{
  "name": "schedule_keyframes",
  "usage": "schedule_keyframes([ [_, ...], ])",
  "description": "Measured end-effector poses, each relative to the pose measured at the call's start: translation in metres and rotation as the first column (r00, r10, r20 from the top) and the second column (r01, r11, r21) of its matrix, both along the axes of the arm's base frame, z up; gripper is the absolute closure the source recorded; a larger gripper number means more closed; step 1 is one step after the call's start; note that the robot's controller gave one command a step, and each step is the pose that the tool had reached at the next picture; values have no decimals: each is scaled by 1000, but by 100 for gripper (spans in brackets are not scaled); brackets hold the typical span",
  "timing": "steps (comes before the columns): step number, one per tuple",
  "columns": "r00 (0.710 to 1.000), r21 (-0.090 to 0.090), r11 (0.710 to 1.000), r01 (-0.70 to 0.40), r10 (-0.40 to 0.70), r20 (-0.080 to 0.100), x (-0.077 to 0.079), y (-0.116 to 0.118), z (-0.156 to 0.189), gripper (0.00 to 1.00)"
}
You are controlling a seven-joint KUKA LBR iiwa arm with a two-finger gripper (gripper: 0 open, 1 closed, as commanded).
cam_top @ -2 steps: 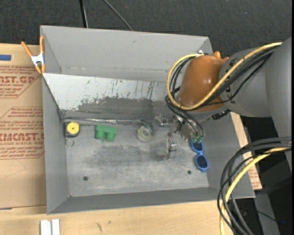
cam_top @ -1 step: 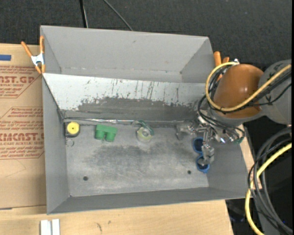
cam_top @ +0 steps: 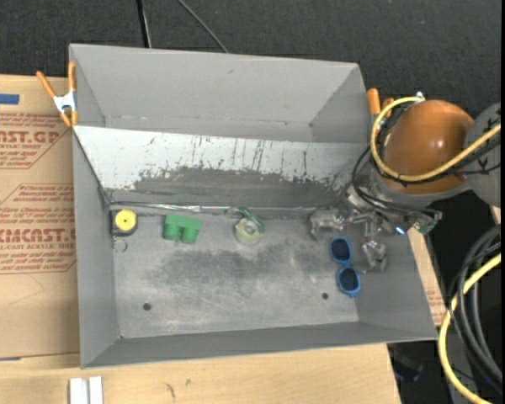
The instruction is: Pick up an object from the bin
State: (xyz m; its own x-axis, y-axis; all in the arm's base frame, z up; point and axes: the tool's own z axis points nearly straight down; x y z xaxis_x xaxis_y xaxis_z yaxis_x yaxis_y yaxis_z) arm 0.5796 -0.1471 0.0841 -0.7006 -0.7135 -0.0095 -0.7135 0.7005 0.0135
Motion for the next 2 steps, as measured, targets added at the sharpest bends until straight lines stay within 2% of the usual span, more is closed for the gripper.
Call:
schedule_keyframes([
  [1,1000,-13,1000,-1,1,5,0,-8,0,100],
  [2,1000,-2,1000,0,0,9,2,-1,1,0],
])
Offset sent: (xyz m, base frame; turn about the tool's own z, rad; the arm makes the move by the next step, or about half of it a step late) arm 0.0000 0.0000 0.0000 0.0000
